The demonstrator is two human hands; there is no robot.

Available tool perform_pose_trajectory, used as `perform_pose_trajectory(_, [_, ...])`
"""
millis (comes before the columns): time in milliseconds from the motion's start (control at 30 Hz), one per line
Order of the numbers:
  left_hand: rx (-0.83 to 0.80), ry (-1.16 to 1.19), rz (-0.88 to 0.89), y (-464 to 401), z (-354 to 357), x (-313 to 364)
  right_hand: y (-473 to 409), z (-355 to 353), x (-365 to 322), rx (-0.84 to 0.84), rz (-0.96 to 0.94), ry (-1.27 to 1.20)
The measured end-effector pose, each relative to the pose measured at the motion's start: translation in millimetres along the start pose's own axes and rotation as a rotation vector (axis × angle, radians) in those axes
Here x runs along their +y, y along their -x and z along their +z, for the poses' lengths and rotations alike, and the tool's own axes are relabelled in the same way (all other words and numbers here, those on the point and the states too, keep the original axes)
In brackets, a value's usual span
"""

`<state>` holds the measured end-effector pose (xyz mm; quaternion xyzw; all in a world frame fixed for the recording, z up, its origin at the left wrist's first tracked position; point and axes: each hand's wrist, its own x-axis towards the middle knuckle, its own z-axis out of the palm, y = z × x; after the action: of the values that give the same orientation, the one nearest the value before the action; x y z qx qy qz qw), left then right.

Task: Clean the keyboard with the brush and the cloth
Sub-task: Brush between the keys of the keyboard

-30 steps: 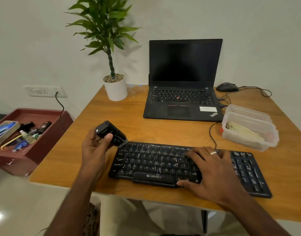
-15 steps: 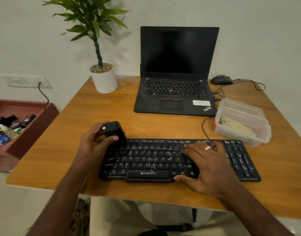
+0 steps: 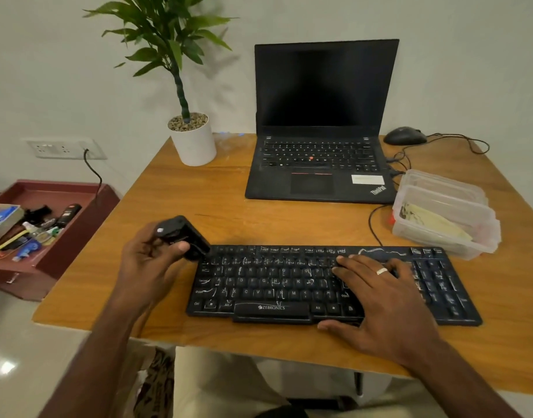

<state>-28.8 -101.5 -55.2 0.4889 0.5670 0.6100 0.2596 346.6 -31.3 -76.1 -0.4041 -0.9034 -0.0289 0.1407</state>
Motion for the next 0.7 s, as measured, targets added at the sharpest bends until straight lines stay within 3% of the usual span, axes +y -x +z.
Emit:
perform_pose_trajectory(100, [-0.109,-0.078,0.02,-9,24,1,0,1,0,-0.002,0.003,0.011])
perform_pose_trajectory(267, [-0.235,0.043,-0.042,-23,58,9,0,1,-1,0.0,0.012,0.028])
perform_pose_trajectory(433, [-0.07,0.244,-0.039,-27,44,4,0,2,0,-0.006,0.016,0.042])
perform_pose_trajectory(533, [-0.076,0.129,-0.029,-27,31,4,0,1,0,-0.01,0.014,0.039])
perform_pose_trajectory(700, [-0.284,0.016,-0.051,-30,69,10,1,2,0,-0.003,0.013,0.027])
